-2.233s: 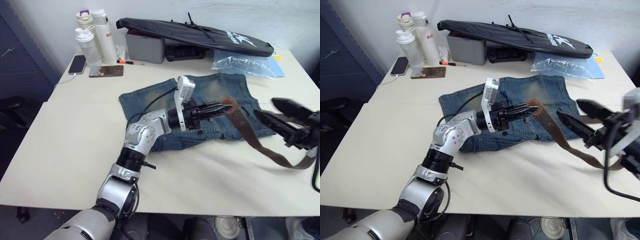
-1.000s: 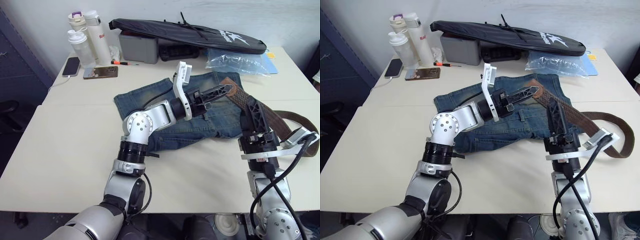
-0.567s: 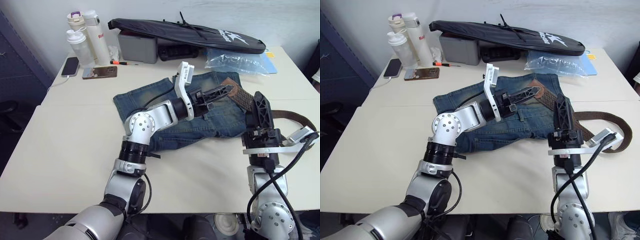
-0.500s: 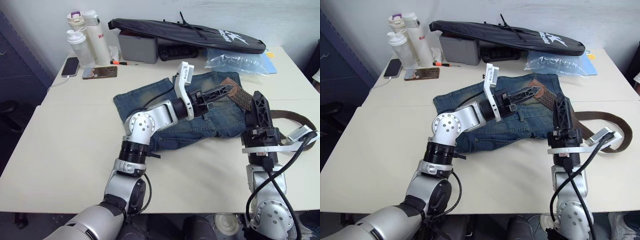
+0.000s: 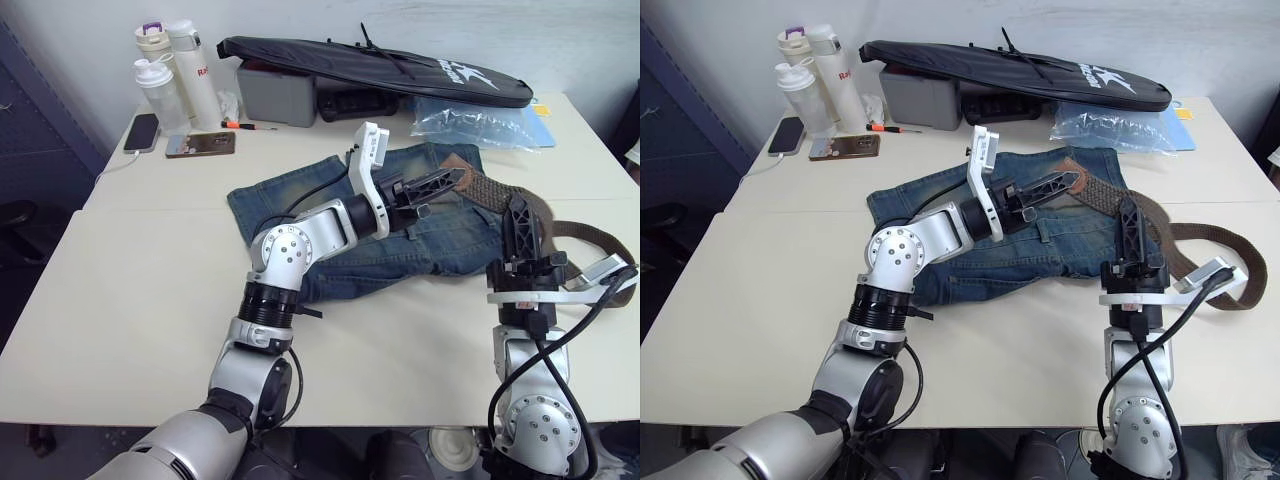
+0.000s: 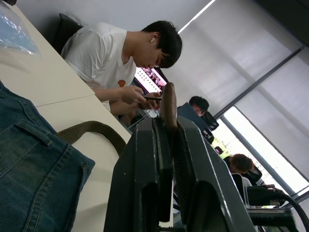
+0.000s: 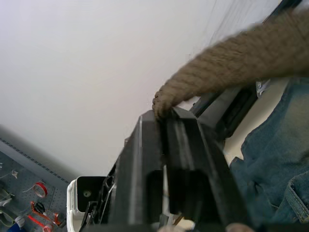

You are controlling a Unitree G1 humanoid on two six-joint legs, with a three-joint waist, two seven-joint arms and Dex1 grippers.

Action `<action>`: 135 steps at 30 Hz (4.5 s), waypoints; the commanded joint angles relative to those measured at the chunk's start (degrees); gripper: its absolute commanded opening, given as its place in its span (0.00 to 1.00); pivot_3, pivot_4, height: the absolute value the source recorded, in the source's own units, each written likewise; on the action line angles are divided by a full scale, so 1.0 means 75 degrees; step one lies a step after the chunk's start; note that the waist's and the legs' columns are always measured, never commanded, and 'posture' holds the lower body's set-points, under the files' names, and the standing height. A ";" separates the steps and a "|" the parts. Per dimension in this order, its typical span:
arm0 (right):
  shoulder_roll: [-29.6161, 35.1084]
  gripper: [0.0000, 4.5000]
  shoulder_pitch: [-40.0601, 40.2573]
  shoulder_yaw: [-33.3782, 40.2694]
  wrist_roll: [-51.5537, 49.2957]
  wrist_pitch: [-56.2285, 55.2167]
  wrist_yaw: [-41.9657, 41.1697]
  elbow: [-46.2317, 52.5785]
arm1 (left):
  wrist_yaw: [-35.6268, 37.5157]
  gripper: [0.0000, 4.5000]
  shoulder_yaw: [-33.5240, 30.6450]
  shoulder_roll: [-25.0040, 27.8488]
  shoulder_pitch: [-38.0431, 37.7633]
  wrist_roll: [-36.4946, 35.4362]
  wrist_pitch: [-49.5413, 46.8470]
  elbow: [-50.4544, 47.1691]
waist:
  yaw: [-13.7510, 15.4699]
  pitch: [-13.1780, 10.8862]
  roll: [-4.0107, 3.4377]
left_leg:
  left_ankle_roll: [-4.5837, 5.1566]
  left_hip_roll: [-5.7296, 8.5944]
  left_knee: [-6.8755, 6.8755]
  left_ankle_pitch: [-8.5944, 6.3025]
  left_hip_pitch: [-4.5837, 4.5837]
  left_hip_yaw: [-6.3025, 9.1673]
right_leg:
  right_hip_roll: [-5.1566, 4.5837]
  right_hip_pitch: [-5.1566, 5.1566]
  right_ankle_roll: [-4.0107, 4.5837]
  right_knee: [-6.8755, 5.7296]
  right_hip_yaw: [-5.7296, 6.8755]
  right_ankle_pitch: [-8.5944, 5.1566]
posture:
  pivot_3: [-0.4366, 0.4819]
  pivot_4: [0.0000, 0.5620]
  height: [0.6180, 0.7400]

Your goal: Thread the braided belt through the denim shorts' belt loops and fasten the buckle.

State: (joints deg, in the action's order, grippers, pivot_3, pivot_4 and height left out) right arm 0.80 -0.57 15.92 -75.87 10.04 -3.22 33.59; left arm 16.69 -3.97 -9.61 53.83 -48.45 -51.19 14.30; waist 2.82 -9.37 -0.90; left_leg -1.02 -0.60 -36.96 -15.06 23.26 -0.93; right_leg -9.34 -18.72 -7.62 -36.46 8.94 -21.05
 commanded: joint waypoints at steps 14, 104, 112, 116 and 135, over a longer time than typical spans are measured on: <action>0.1460 0.00 -0.0460 0.1373 -0.0347 -0.0273 0.0639 0.0737 | 0.2919 0.84 0.2080 0.2027 -0.0290 0.1669 0.0865 -0.1159 | -0.0015 0.0006 -0.0015 | -0.0006 -0.0001 0.0010 0.0000 0.0001 -0.0016 | 0.0002 -0.0016 0.0008 -0.0007 -0.0009 -0.0004 | 0.48 0.27 0.33; 0.4574 0.00 0.1622 0.0753 -0.0777 0.2768 0.1705 0.0939 | 0.7118 0.99 0.1733 0.6206 -0.0875 0.2508 0.0274 -0.1995 | -0.0171 0.0001 0.0019 | 0.0050 -0.0040 -0.0011 -0.0037 -0.0026 -0.0111 | -0.0017 -0.0052 -0.0005 -0.0051 -0.0089 0.0003 | 0.48 0.27 0.33; 0.3691 0.00 0.1713 0.0625 -0.0613 0.2755 0.1554 0.0298 | 0.6448 0.99 0.1602 0.6231 -0.1262 0.2351 -0.0239 -0.2869 | -0.0171 0.0006 0.0011 | 0.0047 -0.0032 -0.0005 -0.0035 -0.0024 -0.0132 | -0.0014 -0.0090 -0.0005 -0.0072 -0.0134 0.0004 | 0.48 0.27 0.33; 0.3448 0.00 0.1669 0.0543 -0.0825 0.2730 0.1489 0.0365 | 0.6373 0.99 0.1616 0.6221 -0.1291 0.2376 -0.0256 -0.2876 | -0.0172 0.0007 0.0010 | 0.0048 -0.0033 -0.0011 -0.0035 -0.0027 -0.0134 | -0.0013 -0.0100 -0.0005 -0.0077 -0.0153 0.0004 | 0.48 0.27 0.33; 0.3116 0.00 0.1814 0.0322 -0.1659 0.2676 0.2046 0.0502 | 0.6836 0.99 0.2121 0.6625 -0.1385 0.2817 0.0585 -0.2878 | -0.0166 0.0010 0.0005 | 0.0051 -0.0035 -0.0013 -0.0042 -0.0029 -0.0143 | -0.0010 -0.0116 -0.0005 -0.0081 -0.0175 0.0004 | 0.48 0.27 0.33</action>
State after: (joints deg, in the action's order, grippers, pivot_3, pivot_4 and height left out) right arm 24.45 12.53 18.49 -88.26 30.13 12.18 36.04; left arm 67.34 12.33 39.15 43.09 -27.70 -48.06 -6.12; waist 1.58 -9.29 -0.86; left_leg -0.63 -0.87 -37.06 -15.38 23.05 -2.01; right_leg -9.43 -19.59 -7.66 -37.06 7.63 -21.02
